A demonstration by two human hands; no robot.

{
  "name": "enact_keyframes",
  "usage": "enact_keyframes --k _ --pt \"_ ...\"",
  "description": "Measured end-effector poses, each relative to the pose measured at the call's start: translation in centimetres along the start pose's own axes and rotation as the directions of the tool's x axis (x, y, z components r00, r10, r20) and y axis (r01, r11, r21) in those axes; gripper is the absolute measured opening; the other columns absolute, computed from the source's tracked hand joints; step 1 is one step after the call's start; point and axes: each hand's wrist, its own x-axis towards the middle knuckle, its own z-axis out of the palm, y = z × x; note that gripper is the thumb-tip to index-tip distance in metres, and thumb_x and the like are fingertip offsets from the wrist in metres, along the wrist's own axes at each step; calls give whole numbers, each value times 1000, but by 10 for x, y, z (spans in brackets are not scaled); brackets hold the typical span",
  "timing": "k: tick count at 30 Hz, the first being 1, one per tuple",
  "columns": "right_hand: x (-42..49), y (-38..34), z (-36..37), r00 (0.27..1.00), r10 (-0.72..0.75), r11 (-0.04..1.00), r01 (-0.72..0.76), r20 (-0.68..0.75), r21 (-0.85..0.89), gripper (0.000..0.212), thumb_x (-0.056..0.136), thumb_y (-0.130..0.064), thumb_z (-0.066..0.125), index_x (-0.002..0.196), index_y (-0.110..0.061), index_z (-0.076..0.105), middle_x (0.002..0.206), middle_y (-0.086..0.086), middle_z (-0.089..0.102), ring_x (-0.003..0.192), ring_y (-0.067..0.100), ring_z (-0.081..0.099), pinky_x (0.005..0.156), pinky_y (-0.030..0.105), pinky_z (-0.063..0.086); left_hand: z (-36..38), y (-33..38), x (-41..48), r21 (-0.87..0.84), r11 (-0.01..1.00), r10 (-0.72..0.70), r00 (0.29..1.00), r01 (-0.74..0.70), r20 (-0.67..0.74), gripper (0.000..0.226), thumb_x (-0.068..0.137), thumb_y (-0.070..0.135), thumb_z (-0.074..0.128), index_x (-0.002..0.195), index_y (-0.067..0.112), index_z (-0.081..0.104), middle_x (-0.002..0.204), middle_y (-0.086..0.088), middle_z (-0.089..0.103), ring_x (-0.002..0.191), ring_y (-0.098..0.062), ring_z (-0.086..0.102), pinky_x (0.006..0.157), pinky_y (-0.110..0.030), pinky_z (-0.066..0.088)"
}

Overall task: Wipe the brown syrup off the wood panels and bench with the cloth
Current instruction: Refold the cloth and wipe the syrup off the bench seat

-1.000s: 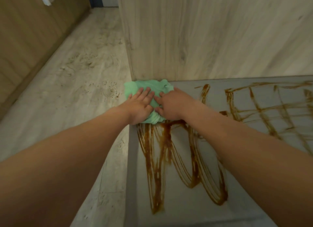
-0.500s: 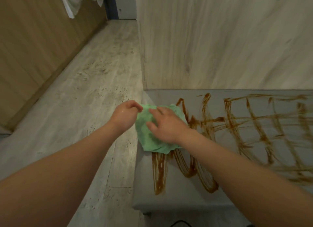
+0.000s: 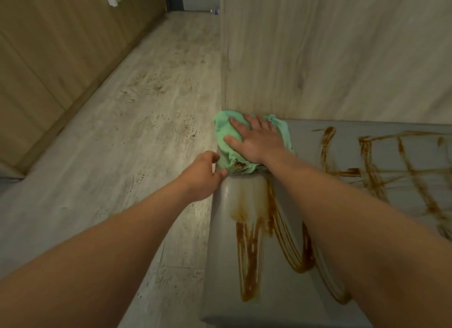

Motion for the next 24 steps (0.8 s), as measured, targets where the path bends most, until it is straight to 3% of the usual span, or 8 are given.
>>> enact_keyframes --k 3,6,9,13,16,18,21,24 --pt "-7 -2 2 1000 -12 1000 12 14 1 77 94 -82 22 162 -50 4 174 -5 -1 160 29 -4 127 49 -5 6 -6 -2 -102 995 -22 999 18 -35 49 103 32 61 146 17 43 142 -2 55 120 -23 60 100 -34 48" --pt "-23 -2 2 998 -52 999 52 18 3 78 93 -84 22 161 -51 4 174 -5 -3 160 28 -7 127 48 -6 -5 -13 -11 -306 949 -56 997 69 51 46 102 27 64 144 21 47 140 9 55 123 -17 59 105 -39 50" --pt "-44 -5 7 995 -89 996 90 32 -9 81 92 -86 20 162 -50 2 174 -3 -5 160 28 -9 128 48 -6 -13 -22 -15 -424 884 -218 976 197 0 32 100 6 57 130 17 54 129 -3 63 116 -22 62 99 -43 54" --pt "-81 -13 12 991 -123 992 124 49 -20 87 90 -88 18 163 -46 -2 174 2 -8 159 31 -11 128 50 -8 -16 -25 -24 -298 911 -338 931 285 -140 19 95 9 55 110 21 59 114 -9 67 102 -27 67 90 -45 59" --pt "-118 -20 16 978 -190 981 192 83 -23 90 88 -89 17 163 -44 -4 174 5 -10 159 33 -13 127 53 -7 -16 -12 -36 -247 937 -287 948 248 -136 17 92 5 59 94 22 61 106 -10 69 98 -27 66 83 -40 58" --pt "-149 -25 19 962 -254 967 256 96 -9 91 88 -90 17 163 -44 -3 174 6 -9 158 33 -14 127 53 -8 -14 4 -43 -200 959 -232 962 201 -143 21 92 2 58 87 22 62 97 -7 69 87 -22 63 70 -31 50" --pt "-193 -30 21 931 -343 939 345 126 6 96 86 -93 20 164 -42 -3 173 7 -12 157 33 -19 126 50 -12 -12 25 -52 -98 983 -171 973 157 -154 21 90 1 52 88 18 64 91 -2 65 81 -16 58 62 -26 41" --pt "-233 -28 26 874 -463 883 469 149 -5 100 84 -95 27 163 -43 -6 173 7 -16 156 33 -23 126 51 -14 -6 33 -57 -25 989 -146 975 143 -169 20 90 1 51 94 17 63 92 -1 62 86 -21 58 70 -30 43"
